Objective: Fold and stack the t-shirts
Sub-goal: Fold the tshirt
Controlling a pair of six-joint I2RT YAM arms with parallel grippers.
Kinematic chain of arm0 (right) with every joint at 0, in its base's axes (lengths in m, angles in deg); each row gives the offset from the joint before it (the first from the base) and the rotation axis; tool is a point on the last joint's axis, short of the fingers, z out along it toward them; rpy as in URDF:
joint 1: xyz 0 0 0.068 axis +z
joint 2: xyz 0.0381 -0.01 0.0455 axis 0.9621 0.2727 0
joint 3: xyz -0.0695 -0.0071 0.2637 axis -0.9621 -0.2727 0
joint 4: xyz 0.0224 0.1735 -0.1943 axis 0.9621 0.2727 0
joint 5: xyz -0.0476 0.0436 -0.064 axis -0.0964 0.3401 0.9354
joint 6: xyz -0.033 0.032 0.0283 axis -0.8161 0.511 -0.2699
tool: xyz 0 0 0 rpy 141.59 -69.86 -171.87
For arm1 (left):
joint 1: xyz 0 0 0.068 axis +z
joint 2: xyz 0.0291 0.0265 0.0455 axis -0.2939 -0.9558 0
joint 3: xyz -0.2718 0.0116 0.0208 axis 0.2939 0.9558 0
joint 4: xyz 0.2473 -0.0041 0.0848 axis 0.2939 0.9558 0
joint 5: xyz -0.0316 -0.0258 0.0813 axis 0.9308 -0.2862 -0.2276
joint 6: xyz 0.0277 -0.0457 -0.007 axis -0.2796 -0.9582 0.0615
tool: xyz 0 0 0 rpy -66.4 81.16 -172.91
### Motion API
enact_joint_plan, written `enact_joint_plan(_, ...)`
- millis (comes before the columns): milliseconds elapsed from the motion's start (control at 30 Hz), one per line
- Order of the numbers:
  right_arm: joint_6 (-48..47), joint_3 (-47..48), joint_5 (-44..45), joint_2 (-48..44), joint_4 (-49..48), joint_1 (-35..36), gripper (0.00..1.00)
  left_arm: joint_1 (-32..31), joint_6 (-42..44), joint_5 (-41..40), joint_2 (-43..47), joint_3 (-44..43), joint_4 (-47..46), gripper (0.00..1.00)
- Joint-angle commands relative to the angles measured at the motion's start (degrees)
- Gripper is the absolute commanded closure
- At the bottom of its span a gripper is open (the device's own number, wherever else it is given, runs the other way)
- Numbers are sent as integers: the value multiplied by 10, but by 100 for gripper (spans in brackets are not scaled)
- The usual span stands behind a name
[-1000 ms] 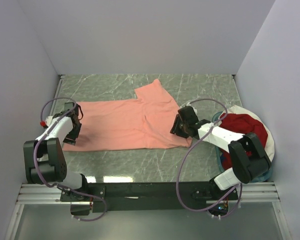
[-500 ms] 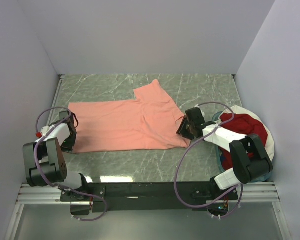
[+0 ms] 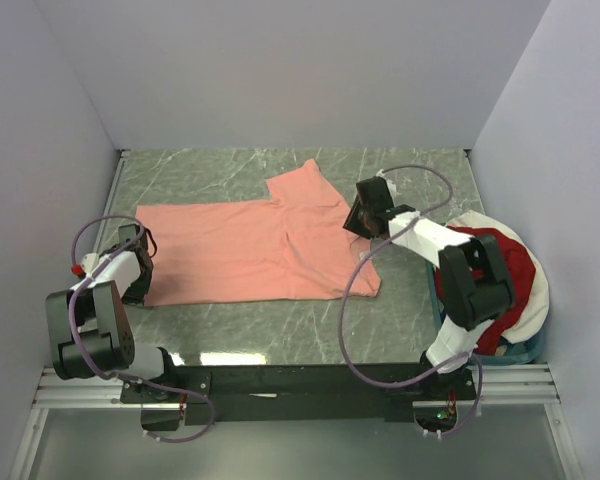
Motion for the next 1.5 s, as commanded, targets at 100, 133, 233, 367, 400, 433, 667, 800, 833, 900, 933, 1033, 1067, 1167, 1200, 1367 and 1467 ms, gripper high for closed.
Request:
enact_joint_plan(100, -36, 97, 13, 86, 25, 1, 61, 6, 23, 22, 2, 29, -25, 33)
enact_joint_plan(133, -38, 111, 21, 101, 32, 1, 61, 7, 24, 23, 2, 30, -27, 33)
enact_joint_plan(233, -46, 132, 24, 128, 40, 1, 62, 6, 27, 25, 7, 32, -30, 33)
enact_joint_plan(367, -49, 136, 17, 148, 40, 2, 61, 6, 31, 27, 6, 34, -35, 33)
enact_joint_plan(400, -51, 137, 17, 153, 40, 4, 61, 6, 31, 28, 5, 32, -36, 34)
enact_joint_plan(433, -51, 138, 17, 158, 41, 4, 61, 7, 31, 29, 5, 32, -36, 34)
enact_joint_plan(667, -53, 140, 14, 166, 44, 11, 61, 6, 34, 33, 6, 35, -41, 33)
enact_joint_plan(800, -52, 145, 5, 160, 47, 14, 64, 7, 35, 33, 6, 36, -42, 33)
enact_joint_plan(833, -52, 147, 3, 159, 48, 15, 67, 6, 35, 33, 5, 36, -42, 33)
enact_joint_plan(900, -52, 148, -4, 155, 48, 16, 69, 7, 35, 33, 7, 36, -42, 33)
enact_joint_plan(933, -53, 150, -7, 154, 48, 17, 71, 7, 35, 34, 7, 36, -43, 33)
enact_joint_plan(1033, -54, 159, -10, 153, 54, 17, 79, 6, 36, 34, 5, 35, -43, 33)
enact_joint_plan(1067, -54, 161, -11, 154, 56, 18, 83, 7, 36, 34, 5, 36, -43, 33)
enact_joint_plan(1167, -53, 165, -12, 148, 59, 18, 96, 6, 36, 34, 5, 35, -43, 33)
enact_joint_plan(1200, -53, 167, -12, 142, 61, 18, 98, 6, 36, 34, 6, 36, -43, 33)
enact_joint_plan(1367, -61, 183, -5, 132, 74, 19, 100, 6, 36, 34, 4, 35, -43, 33)
enact_joint_plan(1467, -64, 200, 0, 129, 83, 19, 100, 6, 36, 34, 5, 35, -43, 33)
